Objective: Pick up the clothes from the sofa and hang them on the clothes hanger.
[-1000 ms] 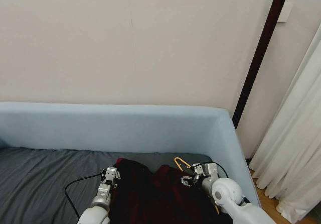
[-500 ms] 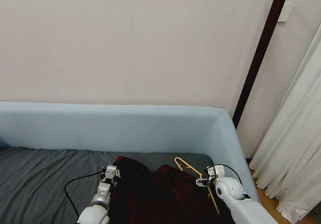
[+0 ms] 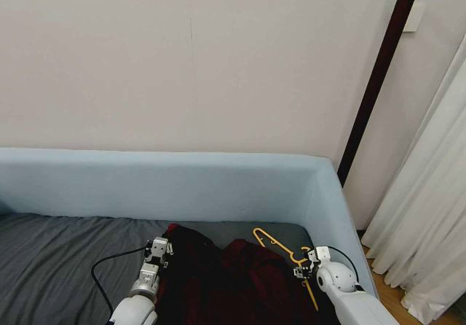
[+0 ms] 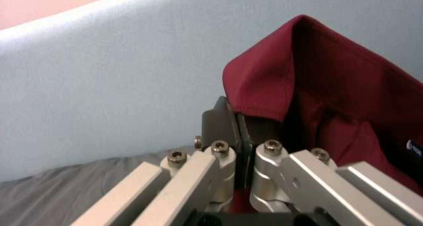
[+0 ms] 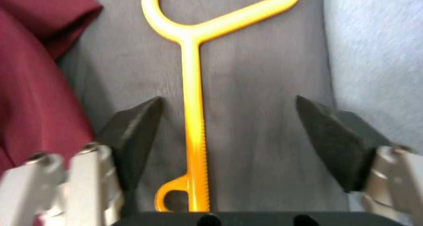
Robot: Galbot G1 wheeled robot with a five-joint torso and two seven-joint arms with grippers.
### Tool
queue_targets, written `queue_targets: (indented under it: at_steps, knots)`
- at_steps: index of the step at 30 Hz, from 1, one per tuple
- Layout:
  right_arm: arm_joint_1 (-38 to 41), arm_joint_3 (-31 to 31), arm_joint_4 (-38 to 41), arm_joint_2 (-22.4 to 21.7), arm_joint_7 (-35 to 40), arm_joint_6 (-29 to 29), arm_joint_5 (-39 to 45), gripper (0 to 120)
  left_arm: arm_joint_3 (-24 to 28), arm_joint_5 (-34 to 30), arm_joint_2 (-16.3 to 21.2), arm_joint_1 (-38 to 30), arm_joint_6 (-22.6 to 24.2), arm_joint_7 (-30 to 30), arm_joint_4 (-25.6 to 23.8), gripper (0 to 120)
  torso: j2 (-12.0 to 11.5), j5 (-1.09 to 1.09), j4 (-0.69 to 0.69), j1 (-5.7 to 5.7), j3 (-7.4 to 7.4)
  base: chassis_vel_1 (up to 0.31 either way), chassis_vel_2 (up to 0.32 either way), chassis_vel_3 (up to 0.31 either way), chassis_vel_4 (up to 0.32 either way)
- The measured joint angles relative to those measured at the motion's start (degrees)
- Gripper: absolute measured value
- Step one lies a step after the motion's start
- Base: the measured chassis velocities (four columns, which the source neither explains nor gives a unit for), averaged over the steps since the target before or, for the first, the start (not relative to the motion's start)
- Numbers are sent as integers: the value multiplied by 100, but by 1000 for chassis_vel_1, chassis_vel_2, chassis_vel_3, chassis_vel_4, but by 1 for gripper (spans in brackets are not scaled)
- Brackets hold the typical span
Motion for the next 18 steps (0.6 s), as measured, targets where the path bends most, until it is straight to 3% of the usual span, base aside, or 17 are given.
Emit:
queue_targets:
  at_steps: [18]
  knots:
    - [-37,-80,-234,39,-291,307,-543,10,39,-14,-2,-100,-10,-9,72,0,0,-1,-1,0,-1,0,0,0,0]
